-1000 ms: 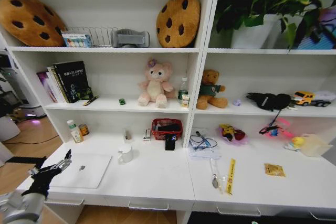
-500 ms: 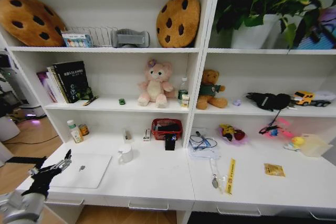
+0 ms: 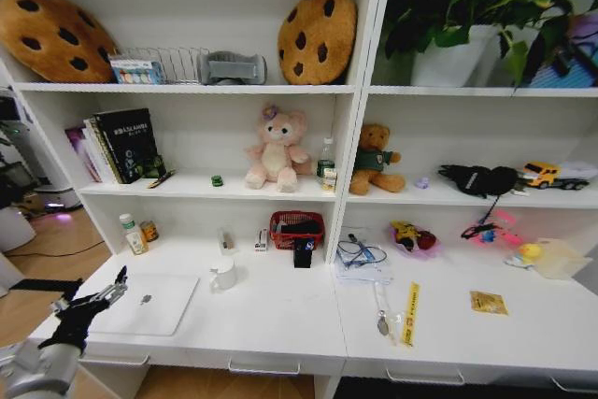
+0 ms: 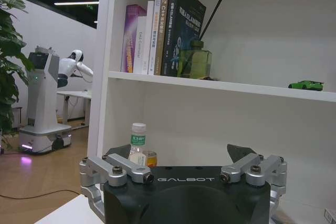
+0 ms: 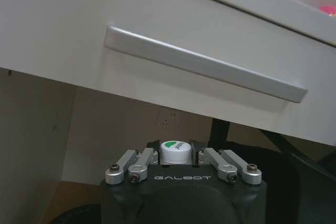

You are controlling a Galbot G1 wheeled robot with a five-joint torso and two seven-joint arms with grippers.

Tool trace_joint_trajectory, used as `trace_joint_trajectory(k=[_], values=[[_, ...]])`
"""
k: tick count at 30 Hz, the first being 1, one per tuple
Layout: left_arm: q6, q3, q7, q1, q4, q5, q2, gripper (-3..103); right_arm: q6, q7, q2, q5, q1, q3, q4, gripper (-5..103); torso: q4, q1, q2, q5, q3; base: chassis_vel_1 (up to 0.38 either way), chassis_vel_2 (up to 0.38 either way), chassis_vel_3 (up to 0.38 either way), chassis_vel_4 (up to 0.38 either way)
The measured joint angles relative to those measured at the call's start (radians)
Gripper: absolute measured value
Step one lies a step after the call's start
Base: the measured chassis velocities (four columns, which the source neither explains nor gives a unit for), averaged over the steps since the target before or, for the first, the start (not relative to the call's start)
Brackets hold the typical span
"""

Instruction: Organize the objects on the table.

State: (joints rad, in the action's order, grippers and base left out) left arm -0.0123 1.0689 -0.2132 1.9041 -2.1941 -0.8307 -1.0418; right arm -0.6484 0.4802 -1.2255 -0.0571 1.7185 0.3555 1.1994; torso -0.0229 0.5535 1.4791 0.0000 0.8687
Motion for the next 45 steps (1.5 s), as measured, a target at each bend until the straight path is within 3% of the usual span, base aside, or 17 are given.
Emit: trace_joint_trajectory(k=[12, 15, 17, 19, 20, 24, 27, 30, 39, 45], values=[[0.0, 0.0, 0.0, 0.0, 0.0, 0.0, 0.0, 100, 0.034, -0.015, 0.015, 0.007, -0.201, -0.097, -0.153, 26, 0.0001, 0.0, 0.0, -0.0001, 0.0, 0.0, 0.0, 0.0, 0.0], [0.0, 0.0, 0.0, 0.0, 0.0, 0.0, 0.0, 100, 0.042, -0.019, 0.011, 0.009, -0.239, -0.114, -0.175, 41, 0.0003, 0.0, 0.0, -0.0001, 0.0, 0.0, 0.0, 0.0, 0.0], [0.0, 0.0, 0.0, 0.0, 0.0, 0.0, 0.0, 100, 0.045, -0.02, 0.011, 0.008, -0.241, -0.115, -0.174, 41, 0.0002, 0.0, 0.0, 0.0, 0.0, 0.0, 0.0, 0.0, 0.0], [0.0, 0.0, 0.0, 0.0, 0.0, 0.0, 0.0, 100, 0.049, -0.021, 0.01, 0.009, -0.234, -0.118, -0.164, 52, 0.0001, 0.0, 0.0, -0.0002, 0.0, 0.0, 0.0, 0.0, 0.0], [0.0, 0.0, 0.0, 0.0, 0.0, 0.0, 0.0, 100, 0.049, -0.021, 0.01, 0.009, -0.234, -0.118, -0.164, 52, 0.0001, 0.0, 0.0, -0.0002, 0.0, 0.0, 0.0, 0.0, 0.0], [0.0, 0.0, 0.0, 0.0, 0.0, 0.0, 0.0, 100, 0.048, -0.017, -0.002, 0.018, -0.179, -0.106, -0.129, 74, 0.0001, 0.0, 0.0, 0.0001, 0.0, 0.0, 0.0, 0.0, 0.0], [0.0, 0.0, 0.0, 0.0, 0.0, 0.0, 0.0, 100, 0.048, -0.015, -0.006, 0.017, -0.143, -0.098, -0.104, 79, -0.0001, 0.0, 0.0, -0.0001, 0.0, 0.0, 0.0, 0.0, 0.0], [0.0, 0.0, 0.0, 0.0, 0.0, 0.0, 0.0, 100, 0.024, 0.012, -0.023, 0.032, -0.049, -0.071, -0.065, 95, 0.0, 0.0, 0.0, 0.0, 0.0, 0.0, 0.0, 0.0, 0.0], [0.0, 0.0, 0.0, 0.0, 0.0, 0.0, 0.0, 100, -0.006, 0.048, -0.035, 0.028, 0.1, -0.027, 0.041, 100, 0.0, 0.0, 0.0, -0.0001, 0.0, 0.0, 0.0, 0.0, 0.0], [0.0, 0.0, 0.0, 0.0, 0.0, 0.0, 0.0, 100, -0.03, 0.067, -0.039, 0.021, 0.248, 0.016, 0.214, 100, 0.0, 0.0, 0.0, -0.0001, 0.0, 0.0, 0.0, 0.0, 0.0]])
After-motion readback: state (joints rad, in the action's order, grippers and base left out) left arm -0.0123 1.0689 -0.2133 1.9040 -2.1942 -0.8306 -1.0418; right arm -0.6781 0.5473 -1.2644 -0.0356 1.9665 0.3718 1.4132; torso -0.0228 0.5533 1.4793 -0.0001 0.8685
